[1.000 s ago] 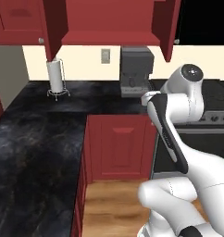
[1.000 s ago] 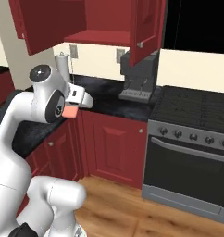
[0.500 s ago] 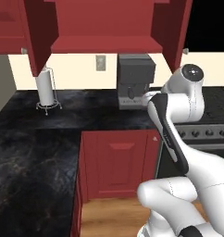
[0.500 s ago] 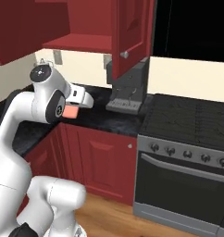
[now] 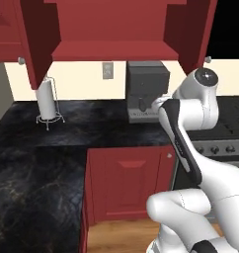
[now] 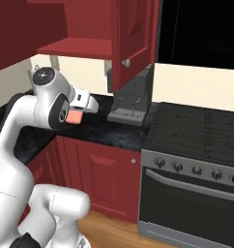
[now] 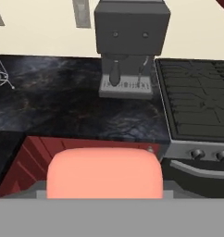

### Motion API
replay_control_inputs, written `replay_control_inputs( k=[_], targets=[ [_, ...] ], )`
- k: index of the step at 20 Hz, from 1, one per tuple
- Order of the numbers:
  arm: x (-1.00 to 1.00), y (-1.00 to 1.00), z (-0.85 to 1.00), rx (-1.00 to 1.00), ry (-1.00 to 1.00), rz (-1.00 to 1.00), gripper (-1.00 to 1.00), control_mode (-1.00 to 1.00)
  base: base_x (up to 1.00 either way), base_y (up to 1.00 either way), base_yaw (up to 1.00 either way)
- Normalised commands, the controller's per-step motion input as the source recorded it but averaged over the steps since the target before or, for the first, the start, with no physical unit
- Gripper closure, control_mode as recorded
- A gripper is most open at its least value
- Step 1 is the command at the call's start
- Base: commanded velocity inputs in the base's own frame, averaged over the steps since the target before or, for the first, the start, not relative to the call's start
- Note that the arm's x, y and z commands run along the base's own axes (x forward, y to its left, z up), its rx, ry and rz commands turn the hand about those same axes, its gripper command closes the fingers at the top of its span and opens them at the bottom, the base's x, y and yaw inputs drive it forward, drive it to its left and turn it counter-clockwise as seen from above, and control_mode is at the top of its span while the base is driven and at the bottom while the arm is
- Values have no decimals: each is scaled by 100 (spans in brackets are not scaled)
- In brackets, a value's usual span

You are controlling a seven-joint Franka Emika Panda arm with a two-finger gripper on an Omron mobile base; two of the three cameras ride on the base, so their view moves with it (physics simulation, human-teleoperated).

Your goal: Pick up the dish brush and bar soap from the sink, and place them back in the cabinet, and close the cabinet doors.

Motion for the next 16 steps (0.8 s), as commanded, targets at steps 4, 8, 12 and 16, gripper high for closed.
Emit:
replay_control_inputs(
  k=[4, 8, 12, 16],
  targets=[
    [0, 0, 0, 0, 0, 0, 100, 100, 11, 50, -1],
    [0, 0, 0, 0, 0, 0, 100, 100, 15, 43, -1],
    [0, 0, 0, 0, 0, 0, 100, 100, 57, 13, -2],
    [0, 0, 0, 0, 0, 0, 100, 100, 75, 0, -2]
  ],
)
